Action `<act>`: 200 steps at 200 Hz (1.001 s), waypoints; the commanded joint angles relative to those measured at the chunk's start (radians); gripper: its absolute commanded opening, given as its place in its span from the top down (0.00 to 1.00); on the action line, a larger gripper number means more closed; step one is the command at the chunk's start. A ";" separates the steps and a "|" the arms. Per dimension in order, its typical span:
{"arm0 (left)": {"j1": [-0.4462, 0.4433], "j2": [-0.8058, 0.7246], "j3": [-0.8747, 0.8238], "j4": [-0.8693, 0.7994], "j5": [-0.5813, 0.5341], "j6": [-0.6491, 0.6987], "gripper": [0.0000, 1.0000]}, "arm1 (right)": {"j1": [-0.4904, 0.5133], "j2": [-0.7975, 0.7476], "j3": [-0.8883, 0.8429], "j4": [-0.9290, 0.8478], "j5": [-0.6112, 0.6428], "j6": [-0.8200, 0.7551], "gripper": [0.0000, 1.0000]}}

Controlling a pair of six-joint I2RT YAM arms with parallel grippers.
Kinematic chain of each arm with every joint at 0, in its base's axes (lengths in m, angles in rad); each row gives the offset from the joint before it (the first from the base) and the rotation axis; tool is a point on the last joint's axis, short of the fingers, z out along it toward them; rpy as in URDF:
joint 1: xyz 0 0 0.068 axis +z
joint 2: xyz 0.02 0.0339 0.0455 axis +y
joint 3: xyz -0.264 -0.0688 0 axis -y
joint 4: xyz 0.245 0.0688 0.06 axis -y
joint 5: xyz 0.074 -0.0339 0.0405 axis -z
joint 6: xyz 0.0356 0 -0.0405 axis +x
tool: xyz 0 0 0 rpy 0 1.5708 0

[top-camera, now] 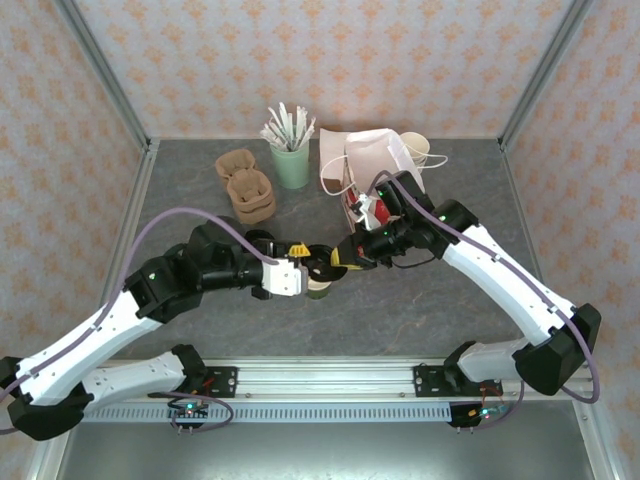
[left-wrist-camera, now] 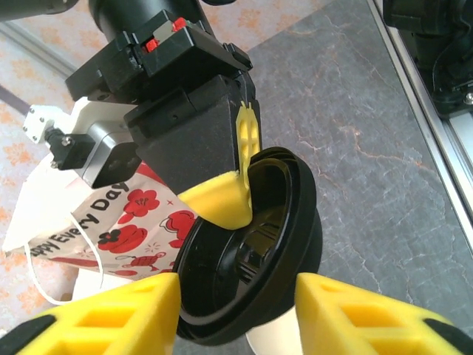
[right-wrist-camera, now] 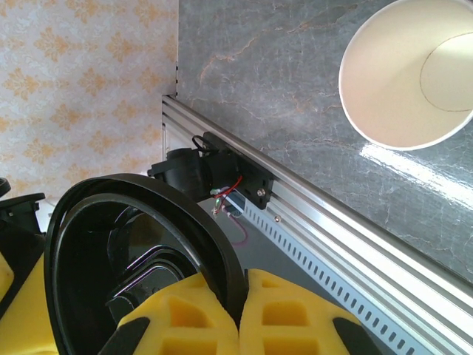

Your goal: Pack the takeout coffee

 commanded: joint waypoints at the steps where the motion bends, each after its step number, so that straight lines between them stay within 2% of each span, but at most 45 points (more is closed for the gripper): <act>1: -0.005 0.021 0.039 -0.052 0.001 0.021 0.58 | -0.005 0.000 0.001 -0.012 -0.028 -0.019 1.00; 91: -0.006 0.047 0.050 -0.083 -0.012 0.049 0.70 | -0.004 0.006 0.013 -0.007 -0.061 -0.020 1.00; 151: -0.013 0.054 0.040 -0.071 -0.049 0.038 0.87 | -0.005 -0.010 0.007 0.019 -0.058 0.000 0.91; 176: -0.013 0.064 0.036 -0.065 -0.046 -0.016 0.89 | -0.010 -0.027 0.006 0.034 -0.025 0.013 0.75; 200: -0.012 0.059 0.009 -0.014 -0.027 -0.089 0.89 | -0.015 -0.064 0.014 0.033 0.102 0.019 0.59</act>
